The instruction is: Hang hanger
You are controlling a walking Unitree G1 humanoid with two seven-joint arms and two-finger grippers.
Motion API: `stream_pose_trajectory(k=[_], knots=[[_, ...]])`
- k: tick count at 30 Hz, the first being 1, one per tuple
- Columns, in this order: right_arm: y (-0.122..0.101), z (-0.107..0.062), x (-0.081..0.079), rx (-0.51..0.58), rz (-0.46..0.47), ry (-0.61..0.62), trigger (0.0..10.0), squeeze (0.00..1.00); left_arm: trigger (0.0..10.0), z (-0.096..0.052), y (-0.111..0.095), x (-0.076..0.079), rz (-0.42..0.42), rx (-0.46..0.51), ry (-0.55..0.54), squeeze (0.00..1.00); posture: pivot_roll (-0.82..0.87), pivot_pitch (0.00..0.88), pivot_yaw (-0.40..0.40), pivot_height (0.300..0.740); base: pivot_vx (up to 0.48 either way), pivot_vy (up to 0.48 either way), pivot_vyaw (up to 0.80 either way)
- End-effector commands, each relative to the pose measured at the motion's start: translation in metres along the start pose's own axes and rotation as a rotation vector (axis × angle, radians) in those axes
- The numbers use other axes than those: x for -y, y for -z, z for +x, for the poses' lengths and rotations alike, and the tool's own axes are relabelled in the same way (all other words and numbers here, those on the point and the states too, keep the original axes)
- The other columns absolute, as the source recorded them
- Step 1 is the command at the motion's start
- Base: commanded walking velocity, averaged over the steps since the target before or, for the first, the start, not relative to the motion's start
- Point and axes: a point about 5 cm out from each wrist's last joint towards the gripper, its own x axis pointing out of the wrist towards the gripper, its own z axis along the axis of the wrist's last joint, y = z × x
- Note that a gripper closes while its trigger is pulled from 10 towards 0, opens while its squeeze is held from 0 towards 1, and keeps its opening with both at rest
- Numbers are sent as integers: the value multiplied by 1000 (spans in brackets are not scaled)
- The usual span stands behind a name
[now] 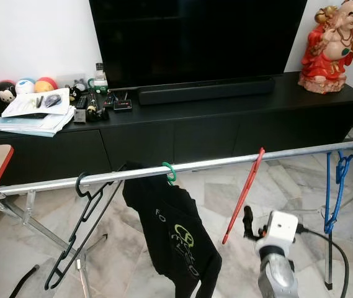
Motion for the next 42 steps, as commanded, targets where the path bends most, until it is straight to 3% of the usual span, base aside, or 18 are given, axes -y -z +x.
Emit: stream_pose_trajectory(k=[1,11,25,33,42], knots=[[-4,0,-3,20,-5,-5,10000,0,10000,-1,9,8,17,-32,35,0,56,56,21,740,0,0,0],[0,-2,-4,-8,-11,0,10000,0,10000,-1,8,8,34,-23,33,0,61,62,19,740,0,-203,0],[7,-6,-5,-43,-29,-12,10000,0,10000,-1,10,8,14,-29,30,0,63,66,13,740,0,-149,-736],[2,-6,-6,-10,-33,-16,10000,0,10000,-1,9,8,-8,-17,27,0,65,65,9,740,0,0,0],[5,-7,-6,-40,-41,-11,10000,0,10000,0,7,8,32,-16,35,0,63,62,9,740,0,-160,-168]])
